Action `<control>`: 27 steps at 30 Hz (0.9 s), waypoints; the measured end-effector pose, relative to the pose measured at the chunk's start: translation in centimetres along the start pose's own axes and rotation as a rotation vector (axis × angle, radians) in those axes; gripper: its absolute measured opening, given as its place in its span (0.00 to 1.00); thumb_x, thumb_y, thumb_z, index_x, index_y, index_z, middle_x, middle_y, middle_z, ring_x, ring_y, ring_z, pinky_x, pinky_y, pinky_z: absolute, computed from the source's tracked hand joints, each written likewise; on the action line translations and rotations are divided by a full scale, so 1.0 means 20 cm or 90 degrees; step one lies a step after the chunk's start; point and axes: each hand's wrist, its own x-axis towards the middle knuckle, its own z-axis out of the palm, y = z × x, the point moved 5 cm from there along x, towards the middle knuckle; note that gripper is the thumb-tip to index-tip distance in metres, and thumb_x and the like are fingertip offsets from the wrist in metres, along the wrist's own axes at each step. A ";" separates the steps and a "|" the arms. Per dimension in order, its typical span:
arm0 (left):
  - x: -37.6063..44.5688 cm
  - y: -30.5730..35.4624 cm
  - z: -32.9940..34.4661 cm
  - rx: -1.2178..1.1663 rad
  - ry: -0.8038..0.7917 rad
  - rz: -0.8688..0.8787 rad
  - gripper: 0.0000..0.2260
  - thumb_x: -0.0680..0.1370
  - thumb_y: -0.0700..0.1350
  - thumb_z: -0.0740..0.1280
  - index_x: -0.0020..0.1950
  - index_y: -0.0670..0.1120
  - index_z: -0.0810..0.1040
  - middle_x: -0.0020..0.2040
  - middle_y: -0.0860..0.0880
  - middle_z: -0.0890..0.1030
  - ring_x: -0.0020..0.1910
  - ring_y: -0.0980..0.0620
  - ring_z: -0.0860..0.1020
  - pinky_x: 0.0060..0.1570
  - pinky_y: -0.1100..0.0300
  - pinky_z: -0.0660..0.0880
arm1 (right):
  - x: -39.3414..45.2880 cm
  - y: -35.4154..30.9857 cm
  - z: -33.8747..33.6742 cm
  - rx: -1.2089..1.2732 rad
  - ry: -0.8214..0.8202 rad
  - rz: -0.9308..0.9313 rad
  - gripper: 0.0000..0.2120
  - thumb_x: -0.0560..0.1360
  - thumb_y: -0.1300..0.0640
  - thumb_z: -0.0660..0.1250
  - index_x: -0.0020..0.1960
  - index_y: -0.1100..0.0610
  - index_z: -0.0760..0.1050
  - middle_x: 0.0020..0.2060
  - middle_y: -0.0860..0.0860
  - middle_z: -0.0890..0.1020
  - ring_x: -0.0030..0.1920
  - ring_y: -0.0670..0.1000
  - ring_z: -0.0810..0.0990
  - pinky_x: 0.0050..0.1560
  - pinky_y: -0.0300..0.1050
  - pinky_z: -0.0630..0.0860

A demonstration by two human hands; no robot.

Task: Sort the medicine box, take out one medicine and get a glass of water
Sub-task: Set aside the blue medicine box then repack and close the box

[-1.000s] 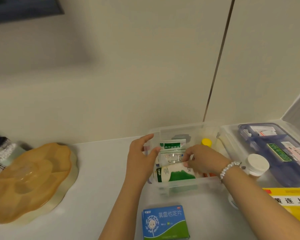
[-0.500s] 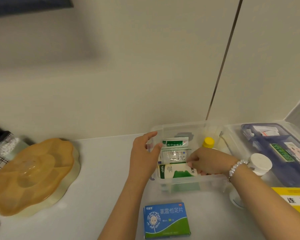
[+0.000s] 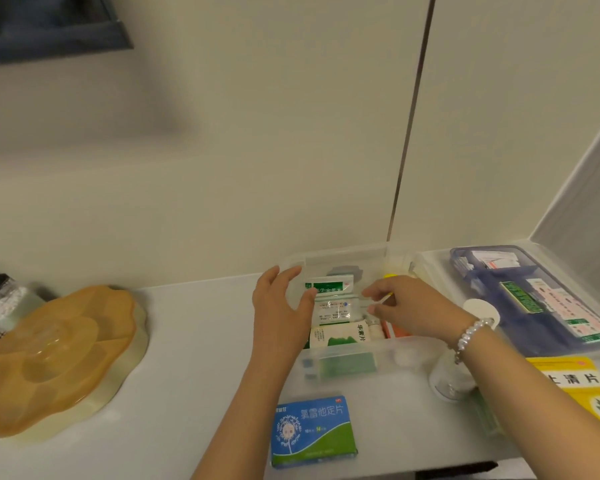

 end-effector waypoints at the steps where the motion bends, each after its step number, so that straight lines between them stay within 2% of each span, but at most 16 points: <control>1: 0.00 -0.01 0.00 -0.011 0.001 -0.011 0.19 0.76 0.45 0.65 0.66 0.49 0.70 0.70 0.47 0.66 0.70 0.51 0.63 0.70 0.53 0.62 | 0.01 0.01 0.01 -0.005 -0.008 0.016 0.15 0.74 0.54 0.65 0.61 0.53 0.74 0.53 0.49 0.77 0.46 0.45 0.74 0.48 0.35 0.68; 4: 0.01 -0.04 0.02 -0.055 0.002 -0.053 0.19 0.77 0.46 0.64 0.68 0.51 0.68 0.69 0.48 0.68 0.64 0.55 0.67 0.64 0.61 0.63 | 0.06 0.01 0.02 -0.039 -0.036 0.060 0.20 0.74 0.52 0.65 0.65 0.56 0.71 0.58 0.52 0.77 0.54 0.49 0.75 0.52 0.36 0.68; 6: 0.01 -0.05 0.03 -0.077 0.002 -0.068 0.19 0.77 0.47 0.64 0.67 0.52 0.68 0.68 0.48 0.68 0.58 0.58 0.67 0.59 0.63 0.63 | 0.11 0.00 0.04 -0.056 -0.048 0.094 0.23 0.74 0.52 0.65 0.67 0.57 0.68 0.62 0.53 0.76 0.58 0.51 0.76 0.58 0.40 0.70; 8: 0.02 -0.06 0.03 -0.086 0.003 -0.070 0.19 0.76 0.48 0.64 0.67 0.52 0.69 0.67 0.48 0.69 0.57 0.59 0.66 0.58 0.62 0.64 | 0.16 -0.02 0.06 -0.014 -0.054 0.122 0.23 0.74 0.55 0.65 0.67 0.59 0.67 0.59 0.55 0.79 0.51 0.51 0.80 0.55 0.44 0.75; 10: 0.02 -0.06 0.04 -0.091 0.004 -0.068 0.18 0.76 0.48 0.65 0.66 0.53 0.69 0.67 0.49 0.68 0.57 0.58 0.66 0.59 0.62 0.64 | 0.19 -0.04 0.08 0.059 -0.060 0.140 0.20 0.74 0.57 0.67 0.64 0.61 0.71 0.48 0.57 0.83 0.38 0.50 0.80 0.46 0.44 0.79; 11: 0.02 -0.06 0.04 -0.094 0.003 -0.067 0.18 0.76 0.48 0.65 0.66 0.53 0.69 0.67 0.49 0.68 0.58 0.58 0.67 0.59 0.62 0.64 | 0.21 -0.05 0.08 0.077 -0.055 0.144 0.18 0.73 0.57 0.68 0.61 0.61 0.73 0.44 0.58 0.83 0.35 0.50 0.79 0.42 0.43 0.79; 13: 0.02 -0.06 0.04 -0.101 0.000 -0.066 0.18 0.76 0.48 0.65 0.66 0.53 0.69 0.67 0.49 0.68 0.62 0.55 0.68 0.60 0.62 0.63 | 0.23 -0.05 0.09 0.101 -0.046 0.154 0.13 0.72 0.57 0.69 0.54 0.61 0.77 0.42 0.58 0.84 0.35 0.50 0.80 0.39 0.42 0.79; 16: 0.02 -0.06 0.04 -0.105 -0.005 -0.067 0.18 0.76 0.49 0.65 0.66 0.53 0.68 0.66 0.50 0.68 0.64 0.53 0.68 0.61 0.62 0.63 | 0.23 -0.04 0.11 0.146 -0.057 0.179 0.05 0.70 0.59 0.71 0.44 0.58 0.77 0.35 0.55 0.82 0.32 0.48 0.79 0.31 0.38 0.77; 19: 0.02 -0.07 0.04 -0.101 -0.013 -0.065 0.18 0.76 0.49 0.64 0.66 0.54 0.68 0.67 0.50 0.67 0.63 0.55 0.68 0.60 0.62 0.63 | 0.23 -0.03 0.10 0.154 -0.031 0.178 0.06 0.69 0.61 0.72 0.36 0.57 0.77 0.30 0.53 0.81 0.29 0.46 0.78 0.34 0.39 0.77; 23: 0.03 -0.07 0.04 -0.099 -0.024 -0.064 0.18 0.76 0.50 0.64 0.66 0.55 0.67 0.67 0.50 0.67 0.57 0.60 0.65 0.56 0.63 0.63 | 0.23 -0.04 0.08 0.209 0.019 0.167 0.09 0.72 0.66 0.68 0.34 0.58 0.75 0.30 0.51 0.80 0.27 0.45 0.79 0.33 0.39 0.78; 27: 0.03 -0.07 0.04 -0.093 -0.018 -0.056 0.18 0.76 0.51 0.64 0.66 0.54 0.68 0.66 0.49 0.68 0.56 0.60 0.65 0.56 0.63 0.63 | 0.23 -0.05 0.07 0.208 0.045 0.159 0.12 0.74 0.66 0.63 0.34 0.57 0.73 0.30 0.51 0.78 0.28 0.46 0.77 0.27 0.33 0.77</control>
